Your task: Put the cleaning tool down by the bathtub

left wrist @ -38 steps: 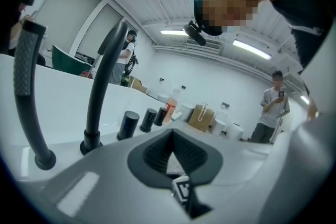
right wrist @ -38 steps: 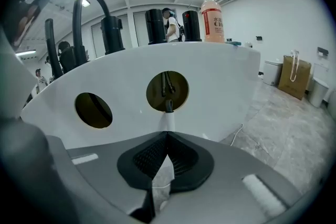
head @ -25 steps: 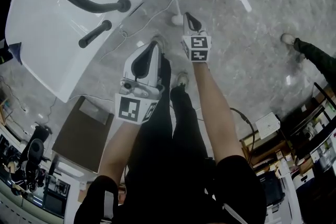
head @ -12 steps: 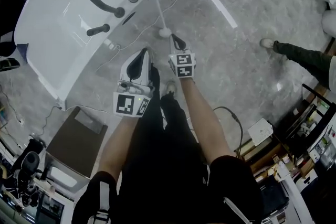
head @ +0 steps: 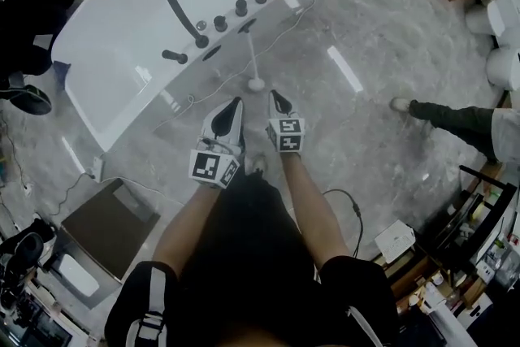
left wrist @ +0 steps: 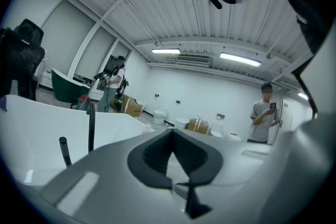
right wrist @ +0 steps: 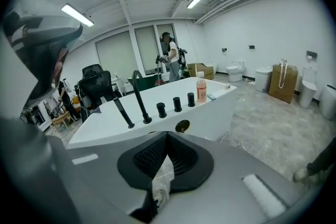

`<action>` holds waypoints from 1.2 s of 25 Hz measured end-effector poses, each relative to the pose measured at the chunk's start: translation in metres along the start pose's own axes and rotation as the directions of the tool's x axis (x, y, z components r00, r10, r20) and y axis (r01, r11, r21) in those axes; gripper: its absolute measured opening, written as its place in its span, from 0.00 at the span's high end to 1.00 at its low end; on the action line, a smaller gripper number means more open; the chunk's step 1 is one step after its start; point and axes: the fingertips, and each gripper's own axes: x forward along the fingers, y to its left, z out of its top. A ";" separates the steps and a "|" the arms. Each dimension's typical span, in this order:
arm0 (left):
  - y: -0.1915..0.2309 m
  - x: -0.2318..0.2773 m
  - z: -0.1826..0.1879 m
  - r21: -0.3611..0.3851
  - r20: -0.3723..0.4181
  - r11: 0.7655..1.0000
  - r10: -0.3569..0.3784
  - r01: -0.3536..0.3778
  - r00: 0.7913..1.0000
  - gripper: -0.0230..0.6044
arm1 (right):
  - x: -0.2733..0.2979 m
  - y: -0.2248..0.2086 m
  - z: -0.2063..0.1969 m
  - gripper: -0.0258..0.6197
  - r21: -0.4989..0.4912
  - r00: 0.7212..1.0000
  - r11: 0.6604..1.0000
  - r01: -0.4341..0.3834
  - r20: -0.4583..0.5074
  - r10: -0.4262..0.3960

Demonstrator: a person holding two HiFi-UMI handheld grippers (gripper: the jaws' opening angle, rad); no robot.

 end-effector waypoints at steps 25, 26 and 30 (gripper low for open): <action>-0.144 -0.134 0.079 0.099 0.091 0.995 -0.004 -0.005 0.996 0.95 | -0.277 0.037 0.085 0.96 -0.011 0.947 0.999 -0.031 0.320 0.033; -0.148 -0.137 0.082 0.106 0.091 0.994 -0.010 0.001 0.996 0.95 | -0.286 0.038 0.090 0.96 -0.013 0.941 0.999 -0.030 0.336 0.032; -0.156 -0.149 0.085 0.121 0.081 0.992 -0.030 0.021 0.996 0.95 | -0.318 0.050 0.108 0.96 -0.032 0.918 0.999 -0.033 0.394 0.043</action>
